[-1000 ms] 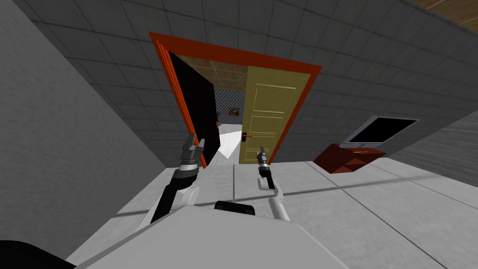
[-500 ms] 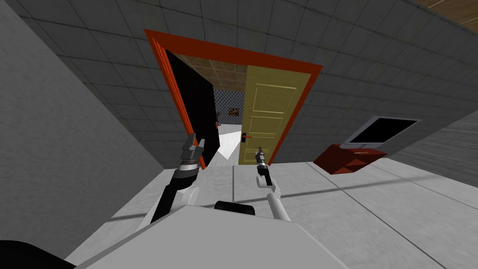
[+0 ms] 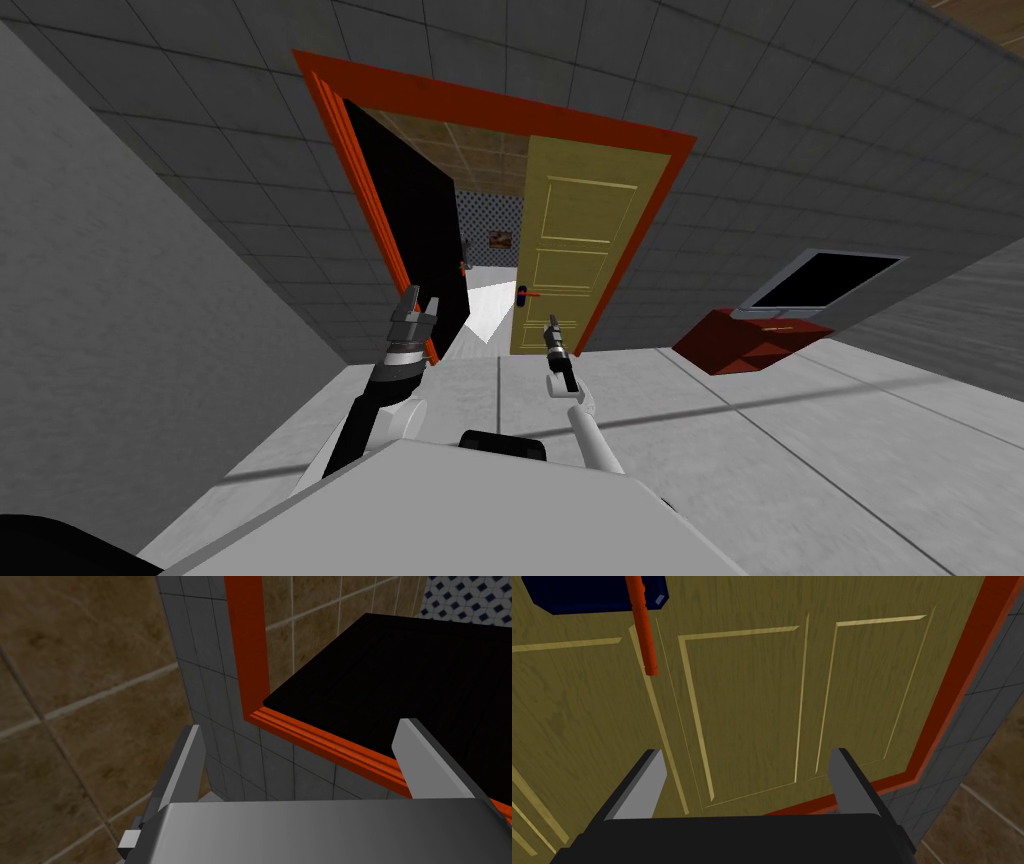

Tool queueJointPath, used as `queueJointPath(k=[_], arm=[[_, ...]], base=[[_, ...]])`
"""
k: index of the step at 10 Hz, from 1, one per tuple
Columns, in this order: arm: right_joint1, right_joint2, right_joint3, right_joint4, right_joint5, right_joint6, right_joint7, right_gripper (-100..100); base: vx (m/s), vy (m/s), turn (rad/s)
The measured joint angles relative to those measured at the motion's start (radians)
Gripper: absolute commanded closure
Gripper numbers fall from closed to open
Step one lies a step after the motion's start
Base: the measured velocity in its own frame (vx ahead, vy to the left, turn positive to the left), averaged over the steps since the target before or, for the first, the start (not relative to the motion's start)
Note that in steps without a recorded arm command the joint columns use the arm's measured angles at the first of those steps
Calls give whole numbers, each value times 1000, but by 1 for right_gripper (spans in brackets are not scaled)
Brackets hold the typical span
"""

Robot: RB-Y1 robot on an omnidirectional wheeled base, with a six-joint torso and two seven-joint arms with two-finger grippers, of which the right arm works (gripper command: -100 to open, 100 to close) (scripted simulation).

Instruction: Push the door open

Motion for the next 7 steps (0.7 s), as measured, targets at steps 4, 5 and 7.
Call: queueJointPath(k=[4,5,7], arm=[[-64,-1,1,97,-10,-1,0,-100],[-78,1,1,121,-12,1,0,-100],[-105,0,2,175,-16,-7,-1,-100]], base=[[57,-13,-4],[43,-8,-2],[60,-7,-8]])
